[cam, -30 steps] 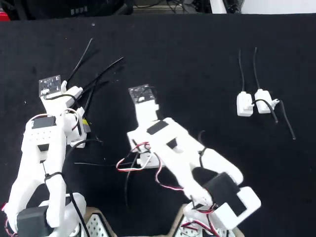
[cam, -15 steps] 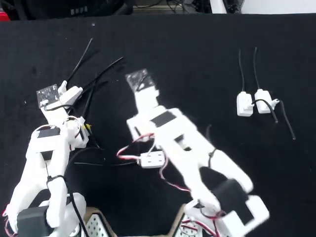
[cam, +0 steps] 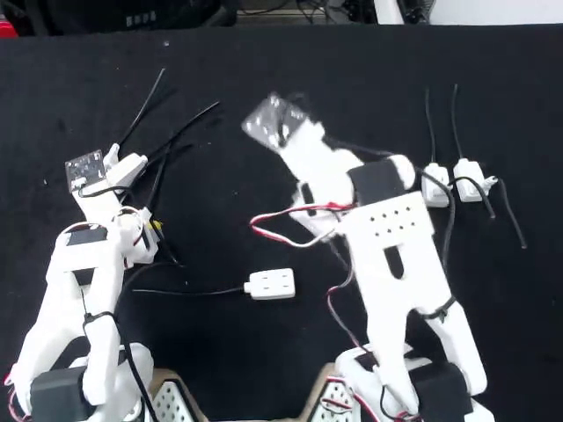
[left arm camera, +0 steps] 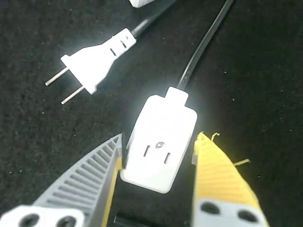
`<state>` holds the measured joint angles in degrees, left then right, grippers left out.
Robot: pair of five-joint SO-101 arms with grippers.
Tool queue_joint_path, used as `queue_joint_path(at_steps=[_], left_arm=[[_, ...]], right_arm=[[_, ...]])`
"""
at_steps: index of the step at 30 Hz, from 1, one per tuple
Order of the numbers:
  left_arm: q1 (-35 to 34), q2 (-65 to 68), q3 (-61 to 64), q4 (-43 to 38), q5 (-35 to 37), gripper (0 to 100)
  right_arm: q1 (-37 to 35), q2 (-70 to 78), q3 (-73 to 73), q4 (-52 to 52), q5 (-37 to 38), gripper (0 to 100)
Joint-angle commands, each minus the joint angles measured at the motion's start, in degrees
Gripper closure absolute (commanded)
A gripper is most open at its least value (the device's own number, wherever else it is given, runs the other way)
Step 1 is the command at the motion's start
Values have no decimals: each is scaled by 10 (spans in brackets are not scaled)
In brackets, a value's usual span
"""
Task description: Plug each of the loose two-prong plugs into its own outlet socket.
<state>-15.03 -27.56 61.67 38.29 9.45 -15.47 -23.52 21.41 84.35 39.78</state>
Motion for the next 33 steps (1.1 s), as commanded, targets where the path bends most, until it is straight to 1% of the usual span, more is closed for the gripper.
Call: queue_joint_path(at_steps=[1,6,9,12,14,16,22,25,31,33], left_arm=[[-7,-12,-3,-6,4,762],[-7,-12,-3,-6,3,762],[-7,-12,-3,-6,3,762],[-7,-12,-3,-6,3,762],[-7,-12,-3,-6,3,762],[-7,-12,-3,-6,3,762],[-7,-12,-3,-6,3,762],[-7,-12,-3,-6,3,762],[-7,-12,-3,-6,3,762],[-5,-12,-3,-6,3,762]], right_arm=[[37,-22,121,-65,75,988],[70,-22,317,-284,76,987],[69,-22,393,-352,78,985],[71,-22,407,-345,76,929],[71,-22,407,-319,76,884],[70,-22,407,-298,77,861],[72,-25,416,-290,77,904],[70,-26,408,-292,76,987],[69,-26,392,-293,17,988],[69,-25,388,-309,-9,984]])
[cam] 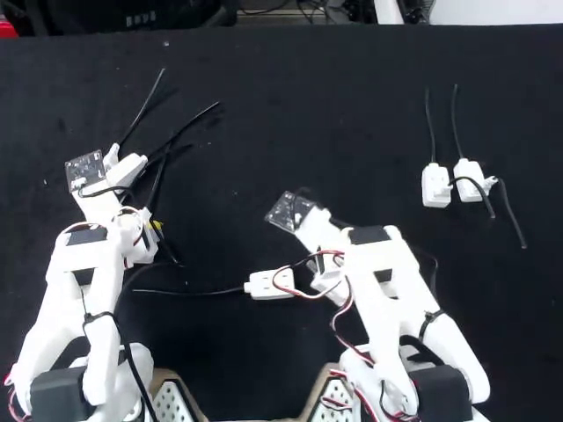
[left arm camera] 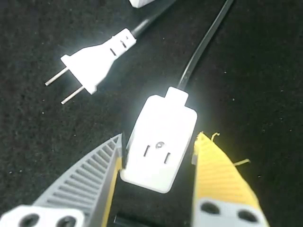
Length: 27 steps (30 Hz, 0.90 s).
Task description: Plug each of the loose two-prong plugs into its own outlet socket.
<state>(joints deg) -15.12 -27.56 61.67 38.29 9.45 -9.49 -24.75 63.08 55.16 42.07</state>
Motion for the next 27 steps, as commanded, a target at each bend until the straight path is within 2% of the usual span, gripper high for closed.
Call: queue_joint_path(at_steps=[1,4,7,17,22,27], left_arm=[[-3,-11,-3,-6,3,762],[-5,-11,-3,-6,3,762],[-6,-11,-3,-6,3,762],[-6,-11,-3,-6,3,762],[-6,-11,-3,-6,3,762],[-6,-17,5,-9,3,762]], right_arm=[[10,-10,-29,-26,-49,983],[9,-8,-26,-43,-88,962],[9,-8,-26,-44,-96,926],[7,-8,-29,-47,-99,948],[-40,7,-21,-62,-120,889],[-61,51,-33,-76,-140,945]])
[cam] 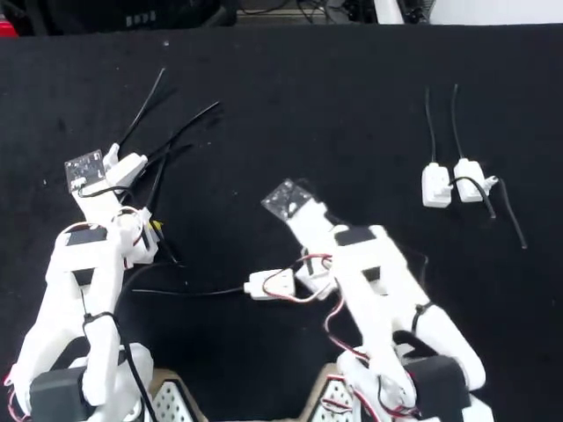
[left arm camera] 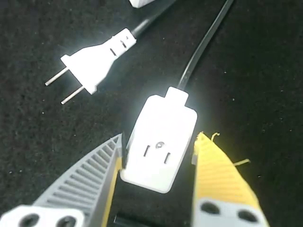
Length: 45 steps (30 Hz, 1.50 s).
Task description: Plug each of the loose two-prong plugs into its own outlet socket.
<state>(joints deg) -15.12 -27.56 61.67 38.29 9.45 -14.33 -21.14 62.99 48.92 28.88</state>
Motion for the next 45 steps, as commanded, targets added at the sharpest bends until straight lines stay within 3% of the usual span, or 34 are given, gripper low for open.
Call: queue_joint_path(at_steps=[1,8,14,19,24,29,33,40,45], left_arm=[[-6,-17,7,-10,3,762],[-2,-17,7,-9,3,762],[30,-18,6,5,2,762],[35,-105,34,29,1,762],[34,-291,126,4,3,762],[34,-452,198,7,6,762],[65,-572,241,42,4,762],[160,-771,290,145,2,762],[180,-753,288,139,2,762]], right_arm=[[-6,21,-36,-13,-8,965],[74,27,-60,-1,3,988],[79,-49,-119,112,36,988],[-1,-185,-77,92,-7,988],[-171,-248,18,-16,-113,988],[-280,-252,81,-167,-195,988],[-314,-252,117,-249,-209,988],[-345,-252,124,-258,-210,988],[-345,-252,124,-258,-211,988]])
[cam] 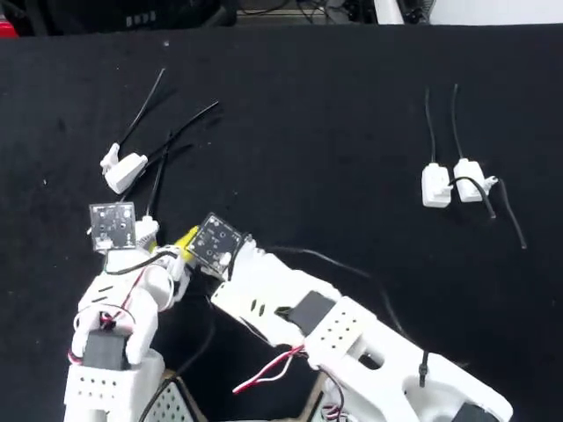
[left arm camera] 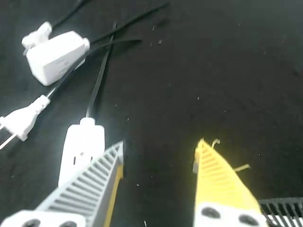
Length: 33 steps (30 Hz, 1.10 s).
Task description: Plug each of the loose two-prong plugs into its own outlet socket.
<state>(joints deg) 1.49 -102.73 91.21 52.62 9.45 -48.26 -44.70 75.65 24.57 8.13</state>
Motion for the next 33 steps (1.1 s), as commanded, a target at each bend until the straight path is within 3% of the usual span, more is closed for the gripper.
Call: queue_joint_path(at_steps=[1,4,8,15,19,33], left_arm=[[14,-2,-7,-4,2,762],[26,-11,-4,1,-4,762],[70,-16,14,12,-62,762],[73,-16,21,10,-73,762],[48,-16,19,9,-71,762],[34,-17,17,9,-71,762]], right_arm=[[-6,-16,-2,-14,-4,988],[-6,-16,-3,-14,-3,988],[1,-21,-29,5,-2,988],[41,-22,-177,207,-2,988],[47,-22,-229,272,-1,988],[47,-22,-238,282,36,988]])
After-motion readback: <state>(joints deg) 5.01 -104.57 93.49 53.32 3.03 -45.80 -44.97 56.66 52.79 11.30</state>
